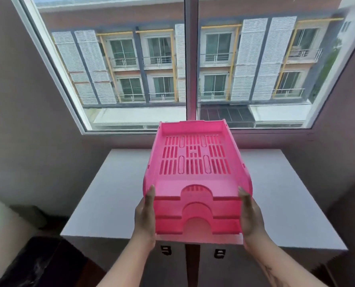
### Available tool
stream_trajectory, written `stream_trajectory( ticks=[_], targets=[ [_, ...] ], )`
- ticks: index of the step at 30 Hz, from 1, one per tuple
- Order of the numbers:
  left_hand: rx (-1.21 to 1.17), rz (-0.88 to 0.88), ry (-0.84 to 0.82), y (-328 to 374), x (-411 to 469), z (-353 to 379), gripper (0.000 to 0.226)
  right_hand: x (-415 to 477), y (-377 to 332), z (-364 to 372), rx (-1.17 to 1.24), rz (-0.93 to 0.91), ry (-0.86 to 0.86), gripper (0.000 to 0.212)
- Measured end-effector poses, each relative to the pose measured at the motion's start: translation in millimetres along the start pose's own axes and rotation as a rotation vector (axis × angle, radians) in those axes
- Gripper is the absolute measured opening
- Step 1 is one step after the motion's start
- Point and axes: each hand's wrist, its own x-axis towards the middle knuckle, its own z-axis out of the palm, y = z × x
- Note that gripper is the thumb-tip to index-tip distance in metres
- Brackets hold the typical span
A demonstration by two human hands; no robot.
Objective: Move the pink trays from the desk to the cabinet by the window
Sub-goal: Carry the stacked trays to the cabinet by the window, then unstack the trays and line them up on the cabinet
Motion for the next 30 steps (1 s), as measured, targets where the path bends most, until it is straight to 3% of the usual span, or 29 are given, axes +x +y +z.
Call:
stream_trajectory(
  ticks=[5,10,16,19,21,27,30],
  targets=[
    [0.042,-0.027,-0.057,0.0,15.1,-8.8,0.075,3.0,5.8,13.7,-0.011,0.01,0.062,0.086],
    [0.077,-0.049,-0.07,-7.6,24.5,-15.2,0.072,2.0,7.9,20.5,-0.036,0.028,0.104,0.093],
    [0.18,0.087,-0.149,21.8,21.5,-14.7,0.071,-1.7,-22.8,13.0,-0.117,-0.055,0.036,0.083],
    [0.286,0.189,-0.162,57.2,28.6,-16.9,0.096,8.2,-62.3,3.6,-0.181,-0.112,0.067,0.116],
    [0.383,0.21,-0.095,80.8,35.6,-15.5,0.103,21.1,-89.7,0.3,-0.241,-0.143,0.096,0.117],
    [0.489,0.17,-0.047,113.3,47.7,2.2,0.074,50.9,-113.5,0.4,-0.384,-0.074,0.039,0.072],
    [0.581,0.161,-0.003,105.4,45.0,7.3,0.027,48.3,-104.0,3.7,-0.431,-0.022,0.017,0.062]
  ],
)
